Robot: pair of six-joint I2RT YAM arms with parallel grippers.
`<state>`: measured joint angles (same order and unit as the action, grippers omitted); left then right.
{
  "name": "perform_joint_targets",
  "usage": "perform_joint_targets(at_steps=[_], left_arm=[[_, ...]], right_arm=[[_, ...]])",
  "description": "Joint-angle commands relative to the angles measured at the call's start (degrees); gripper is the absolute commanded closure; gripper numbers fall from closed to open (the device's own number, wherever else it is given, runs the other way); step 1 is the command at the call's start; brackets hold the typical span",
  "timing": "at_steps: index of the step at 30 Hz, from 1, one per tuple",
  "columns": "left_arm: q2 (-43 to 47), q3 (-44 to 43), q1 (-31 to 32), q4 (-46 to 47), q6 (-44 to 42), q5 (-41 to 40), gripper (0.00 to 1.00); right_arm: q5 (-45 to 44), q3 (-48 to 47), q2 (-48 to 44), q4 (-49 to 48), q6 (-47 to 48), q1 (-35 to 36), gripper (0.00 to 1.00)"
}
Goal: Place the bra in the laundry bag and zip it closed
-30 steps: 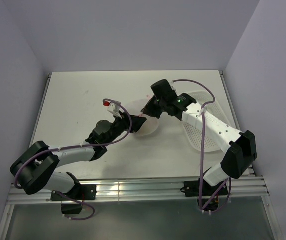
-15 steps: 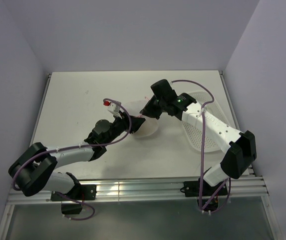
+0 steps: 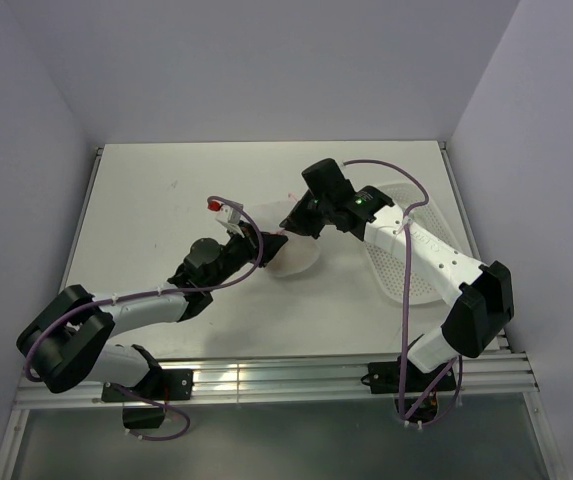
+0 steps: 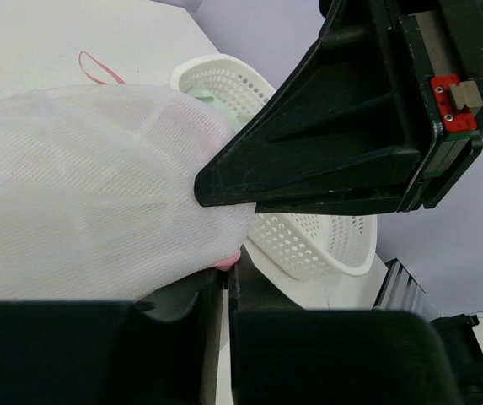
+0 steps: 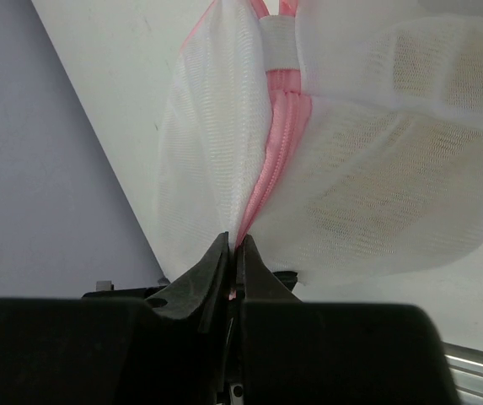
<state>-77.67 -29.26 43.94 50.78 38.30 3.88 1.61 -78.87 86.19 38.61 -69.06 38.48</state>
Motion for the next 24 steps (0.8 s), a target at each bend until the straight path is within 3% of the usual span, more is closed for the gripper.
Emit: perform_joint_targets(at_steps=[1, 4, 14, 24], left_arm=[[0.4, -2.6, -0.3, 2.7, -1.1, 1.3, 0.91], [0.6, -2.7, -0.3, 2.0, -1.1, 1.8, 1.0], [1.1, -2.2, -0.3, -0.3, -1.3, 3.0, 1.0], [1.2, -1.9, -0.3, -3.7, -0.8, 3.9, 1.0]], right_arm=[[0.9, -1.3, 0.2, 1.3, 2.0, 0.7, 1.0], [-0.3, -0.8, 0.2, 1.4, 2.5, 0.6, 1.0], [-7.0, -0.9, 0.6, 2.5, 4.2, 0.6, 1.0], [-13.1, -3.7, 2.5, 3.2, 12.4, 0.6, 1.0]])
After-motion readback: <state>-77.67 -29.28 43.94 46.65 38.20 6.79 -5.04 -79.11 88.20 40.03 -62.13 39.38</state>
